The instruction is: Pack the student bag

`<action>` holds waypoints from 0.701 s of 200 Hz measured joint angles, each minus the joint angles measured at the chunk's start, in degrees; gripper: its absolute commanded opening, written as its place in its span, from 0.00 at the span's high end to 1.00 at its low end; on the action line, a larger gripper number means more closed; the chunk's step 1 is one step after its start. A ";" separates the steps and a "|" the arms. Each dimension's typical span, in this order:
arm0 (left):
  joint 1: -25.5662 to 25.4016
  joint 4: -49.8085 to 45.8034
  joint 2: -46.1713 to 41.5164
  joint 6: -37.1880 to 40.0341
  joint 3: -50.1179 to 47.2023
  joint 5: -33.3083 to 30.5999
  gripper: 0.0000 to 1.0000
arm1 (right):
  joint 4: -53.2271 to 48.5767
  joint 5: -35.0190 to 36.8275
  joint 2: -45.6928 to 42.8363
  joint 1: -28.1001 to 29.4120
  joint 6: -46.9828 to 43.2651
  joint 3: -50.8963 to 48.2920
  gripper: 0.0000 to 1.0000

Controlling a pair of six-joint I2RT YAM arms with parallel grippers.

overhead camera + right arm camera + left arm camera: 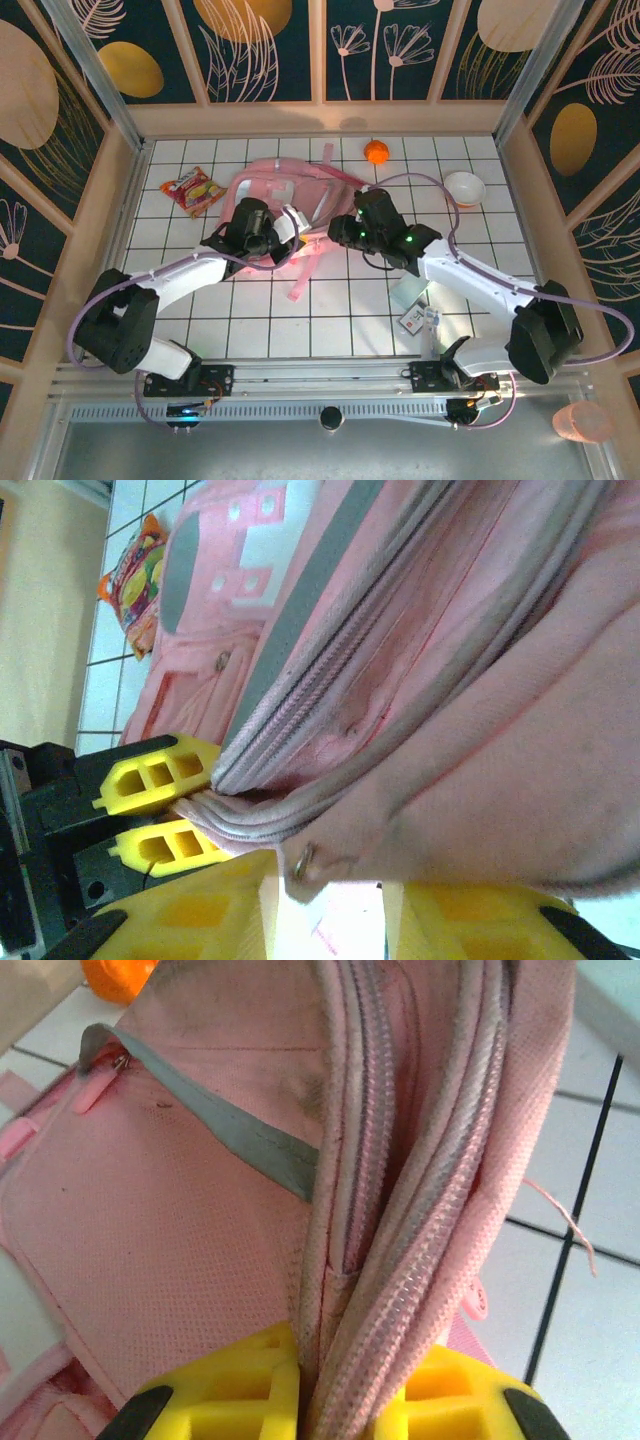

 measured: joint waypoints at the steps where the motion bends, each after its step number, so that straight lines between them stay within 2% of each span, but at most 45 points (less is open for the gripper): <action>1: 0.00 -0.04 -0.04 -0.26 0.02 0.02 1.00 | -0.33 0.46 -0.09 0.28 -0.09 0.26 0.67; 32: 0.00 -2.36 -1.31 -7.30 0.35 1.49 1.00 | -5.88 8.46 -0.72 7.06 -2.12 3.30 0.67; 62: 0.00 -4.20 -1.27 -9.99 1.14 2.75 1.00 | -8.83 11.08 1.38 12.13 -3.41 3.32 0.66; 140: 0.13 -8.00 0.52 -12.22 4.98 6.86 1.00 | -1.62 14.47 11.06 10.78 -10.73 2.67 0.62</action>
